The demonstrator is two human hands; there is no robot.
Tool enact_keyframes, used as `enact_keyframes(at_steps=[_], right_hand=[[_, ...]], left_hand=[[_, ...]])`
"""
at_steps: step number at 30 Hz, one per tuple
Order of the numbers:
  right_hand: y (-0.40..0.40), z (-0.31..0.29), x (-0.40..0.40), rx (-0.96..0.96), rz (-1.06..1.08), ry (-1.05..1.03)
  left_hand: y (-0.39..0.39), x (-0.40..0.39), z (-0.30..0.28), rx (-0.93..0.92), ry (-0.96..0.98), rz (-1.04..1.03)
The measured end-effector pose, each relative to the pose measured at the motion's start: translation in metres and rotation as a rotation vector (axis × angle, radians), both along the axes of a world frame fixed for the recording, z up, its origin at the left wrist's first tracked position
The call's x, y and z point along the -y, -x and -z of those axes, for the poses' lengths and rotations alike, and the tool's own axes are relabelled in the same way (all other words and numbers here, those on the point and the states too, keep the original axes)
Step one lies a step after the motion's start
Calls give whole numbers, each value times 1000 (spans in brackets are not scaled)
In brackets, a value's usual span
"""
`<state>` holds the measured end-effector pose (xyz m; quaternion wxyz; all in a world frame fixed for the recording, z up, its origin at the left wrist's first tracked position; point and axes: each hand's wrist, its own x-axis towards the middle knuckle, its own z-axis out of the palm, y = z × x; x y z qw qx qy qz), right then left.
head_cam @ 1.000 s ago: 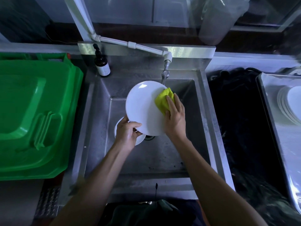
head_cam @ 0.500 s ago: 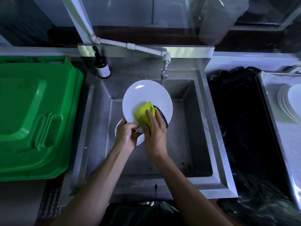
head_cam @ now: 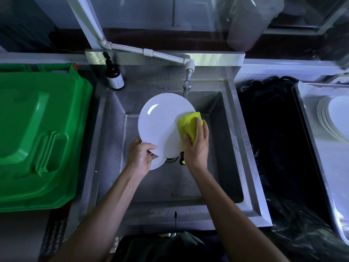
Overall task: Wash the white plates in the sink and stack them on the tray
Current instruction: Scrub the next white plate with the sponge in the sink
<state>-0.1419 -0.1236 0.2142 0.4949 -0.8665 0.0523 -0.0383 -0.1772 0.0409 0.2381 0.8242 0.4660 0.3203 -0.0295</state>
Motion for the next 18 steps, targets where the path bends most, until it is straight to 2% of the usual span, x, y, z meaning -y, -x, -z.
enact_keyframes(at_steps=[5,11,18], right_hand=[[-16,-11,12,-41,31,-96],[-37,-29,27,-144,-48,-122],[-48,-41,33,-58,-185,-78]], left_hand=[[-4,-14,0,-34,-77,93],[-10,-36,-1,-50,-172,250],[-22,-50,-8,-35,-327,464]])
